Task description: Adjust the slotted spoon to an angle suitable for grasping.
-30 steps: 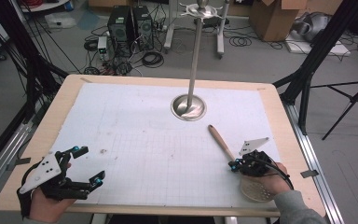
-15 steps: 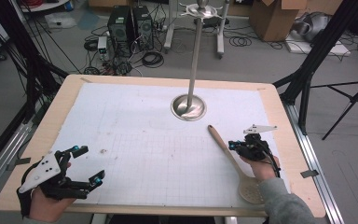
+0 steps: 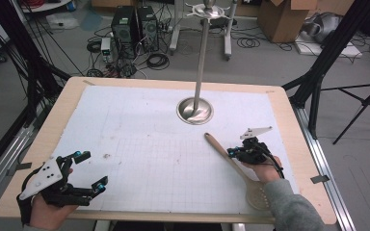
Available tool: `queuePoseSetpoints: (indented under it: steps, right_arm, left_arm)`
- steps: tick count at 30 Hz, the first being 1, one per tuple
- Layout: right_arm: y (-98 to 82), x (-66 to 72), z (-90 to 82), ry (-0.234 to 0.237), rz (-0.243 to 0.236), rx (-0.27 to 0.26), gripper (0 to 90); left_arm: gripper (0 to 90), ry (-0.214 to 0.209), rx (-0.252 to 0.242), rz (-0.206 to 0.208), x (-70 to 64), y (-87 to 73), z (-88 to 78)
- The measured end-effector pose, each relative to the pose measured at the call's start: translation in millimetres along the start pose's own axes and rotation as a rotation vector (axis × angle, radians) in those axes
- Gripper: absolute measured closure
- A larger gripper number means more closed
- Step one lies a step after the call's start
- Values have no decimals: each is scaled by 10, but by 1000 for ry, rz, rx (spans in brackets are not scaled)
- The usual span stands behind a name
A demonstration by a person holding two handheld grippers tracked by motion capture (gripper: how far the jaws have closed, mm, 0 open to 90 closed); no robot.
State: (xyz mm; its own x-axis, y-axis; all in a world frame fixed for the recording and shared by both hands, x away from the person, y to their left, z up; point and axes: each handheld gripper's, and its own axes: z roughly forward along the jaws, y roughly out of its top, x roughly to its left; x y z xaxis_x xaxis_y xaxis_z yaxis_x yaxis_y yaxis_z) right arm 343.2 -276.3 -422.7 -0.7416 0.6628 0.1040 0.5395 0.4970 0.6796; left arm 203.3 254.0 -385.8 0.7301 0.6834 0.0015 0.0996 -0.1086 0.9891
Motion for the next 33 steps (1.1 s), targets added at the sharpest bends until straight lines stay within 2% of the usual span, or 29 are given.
queuePoseSetpoints:
  steps: [1, 2, 4, 5, 6, 9, 10, 11, 12, 13, 14, 15, 17, 18, 21, 22, 25, 26, 27, 30, 33]
  right_arm:
    - [20, 21, 9, 12, -21, 8, 900]
    - [20, 21, 9, 12, -21, 8, 900]
    - [82, 95, 27, 73, -89, 25, 900]
    - [82, 95, 27, 73, -89, 25, 900]
    - [96, 117, 30, 96, -112, 27, 900]
    - [106, 131, 31, 122, -128, 28, 900]
    - [121, 163, 33, 159, -161, 31, 900]
    - [121, 163, 33, 159, -161, 31, 900]
    - [135, 206, 62, 218, -192, 52, 900]
    - [135, 206, 62, 218, -192, 52, 900]
    - [133, 262, 104, 235, -238, 88, 900]
    - [133, 345, 182, 214, -314, 146, 900]
    - [144, 356, 182, 205, -314, 137, 900]
    - [176, 334, 128, 190, -287, 90, 900]
    - [199, 315, 60, 176, -261, 65, 900]
    - [206, 296, -33, 162, -241, 43, 900]
    - [198, 294, -128, 150, -225, 35, 900]
    - [192, 316, -230, 133, -211, 14, 900]
    - [195, 327, -263, 122, -202, 4, 900]
    - [236, 389, -343, 81, -149, -38, 900]
    - [305, 451, -304, 52, -69, -56, 900]
  left_arm:
    - [45, 0, 0, 0, 0, 0, 0]
    - [45, 1, -1, -2, 1, 0, 2]
    - [45, -1, -1, -1, 3, 2, -4]
    - [45, -1, -1, -1, 3, 2, -4]
    - [45, -1, -1, -2, 6, 2, -5]
    - [45, -1, 0, -1, 6, 0, -3]
    - [45, -2, 0, 0, 1, 0, 2]
    - [45, -2, 0, 0, 1, 0, 2]
    - [45, -3, 0, 0, -4, 1, 9]
    - [45, -3, 0, 0, -4, 1, 9]
    - [45, -4, 1, 1, -5, 1, 13]
    - [45, -5, 4, 4, -4, 1, 17]
    - [45, -7, 5, 3, -9, -2, 23]
    - [45, -8, 4, 5, -10, -2, 28]
    - [45, -8, 2, 2, -6, -2, 27]
    - [45, -8, 2, 2, 1, -2, 24]
    - [45, -6, 1, -1, 1, -3, 19]
    - [45, -6, 1, 1, 1, 0, 19]
    - [45, -6, 1, 1, 1, 0, 19]
    - [45, -9, -1, 3, -14, 9, 39]
    - [45, -14, 0, 6, -24, 15, 60]
